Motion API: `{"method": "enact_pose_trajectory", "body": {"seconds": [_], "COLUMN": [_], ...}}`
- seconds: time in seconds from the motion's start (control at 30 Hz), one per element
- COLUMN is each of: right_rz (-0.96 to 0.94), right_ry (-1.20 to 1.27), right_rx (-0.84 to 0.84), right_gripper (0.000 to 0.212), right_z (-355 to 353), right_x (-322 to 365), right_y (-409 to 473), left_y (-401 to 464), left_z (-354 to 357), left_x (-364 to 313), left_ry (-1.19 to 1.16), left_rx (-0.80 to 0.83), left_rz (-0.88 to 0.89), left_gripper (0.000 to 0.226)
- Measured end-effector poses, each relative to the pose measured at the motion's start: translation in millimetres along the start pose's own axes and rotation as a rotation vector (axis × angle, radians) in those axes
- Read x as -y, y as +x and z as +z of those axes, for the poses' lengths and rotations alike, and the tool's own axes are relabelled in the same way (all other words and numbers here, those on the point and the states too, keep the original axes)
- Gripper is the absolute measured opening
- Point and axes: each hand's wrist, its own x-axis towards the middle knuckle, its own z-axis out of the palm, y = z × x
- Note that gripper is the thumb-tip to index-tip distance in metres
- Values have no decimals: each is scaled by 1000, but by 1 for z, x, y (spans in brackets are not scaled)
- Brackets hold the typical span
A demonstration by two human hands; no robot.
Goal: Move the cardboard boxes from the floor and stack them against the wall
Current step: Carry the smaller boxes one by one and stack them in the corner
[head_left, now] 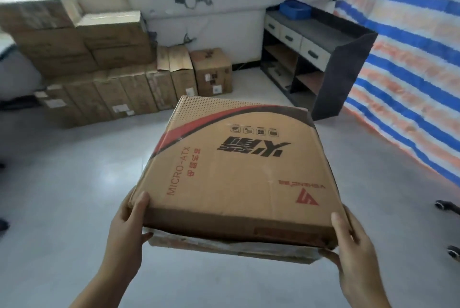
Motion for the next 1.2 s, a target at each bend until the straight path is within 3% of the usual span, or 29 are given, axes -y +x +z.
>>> {"method": "enact_pose_trajectory", "body": {"seconds": [0.37,0.57,0.87,1.2], "right_rz": [-53,-57,-120,-115], "right_ry": [-128,-156,-214,-200], "right_rx": [319,424,582,550], "right_gripper": [22,27,17,31], "right_z": [210,348,549,788], "right_x": [29,39,85,78], "right_y": [66,141,225,289], "left_y": [130,246,415,646], "left_z": [-79,-88,-103,-165], "left_x": [-28,-49,-98,-142], "left_ry": [-93,-125,-175,-180], "left_rx": [-279,-413,-558,-573], "left_rz": [7,38,53,40], "left_gripper": [38,40,24,22]}}
